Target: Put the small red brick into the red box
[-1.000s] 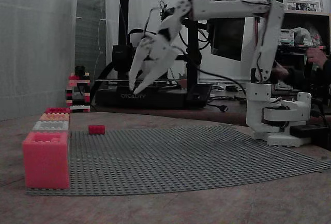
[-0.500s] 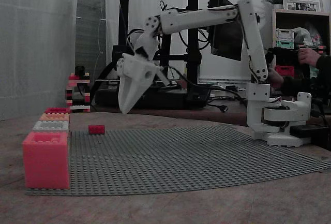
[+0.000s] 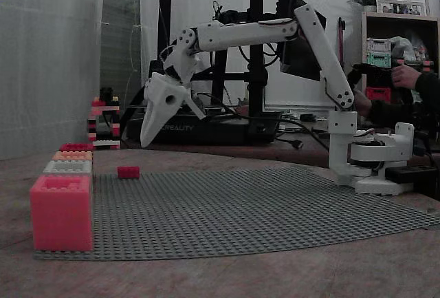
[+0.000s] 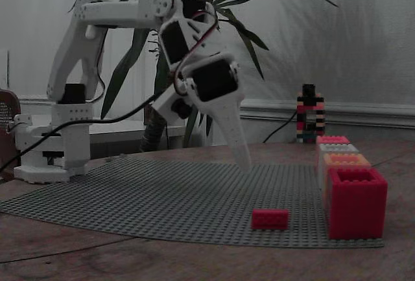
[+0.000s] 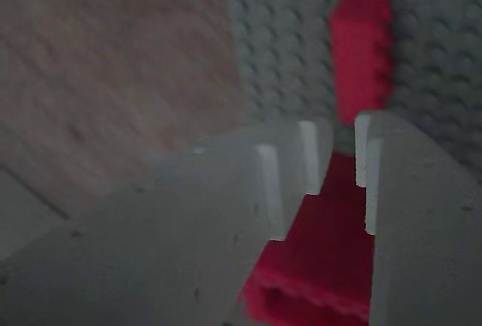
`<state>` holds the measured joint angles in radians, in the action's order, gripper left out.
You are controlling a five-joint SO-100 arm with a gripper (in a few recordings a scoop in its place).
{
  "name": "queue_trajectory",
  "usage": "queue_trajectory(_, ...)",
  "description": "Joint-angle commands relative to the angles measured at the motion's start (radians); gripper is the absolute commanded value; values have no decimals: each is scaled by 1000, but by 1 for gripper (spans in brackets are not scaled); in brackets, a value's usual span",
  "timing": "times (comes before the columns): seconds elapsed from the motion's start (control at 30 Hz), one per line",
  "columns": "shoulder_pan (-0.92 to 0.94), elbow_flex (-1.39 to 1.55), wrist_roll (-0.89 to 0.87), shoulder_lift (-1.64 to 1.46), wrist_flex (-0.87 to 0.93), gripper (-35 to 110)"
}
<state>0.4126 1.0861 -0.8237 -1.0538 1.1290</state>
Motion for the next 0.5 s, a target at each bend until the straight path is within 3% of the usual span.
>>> queue_trajectory(0.0, 31, -100, -29, -26, 9, 0)
queue_trajectory(0.47, 14, -184, -55, 109, 8, 11)
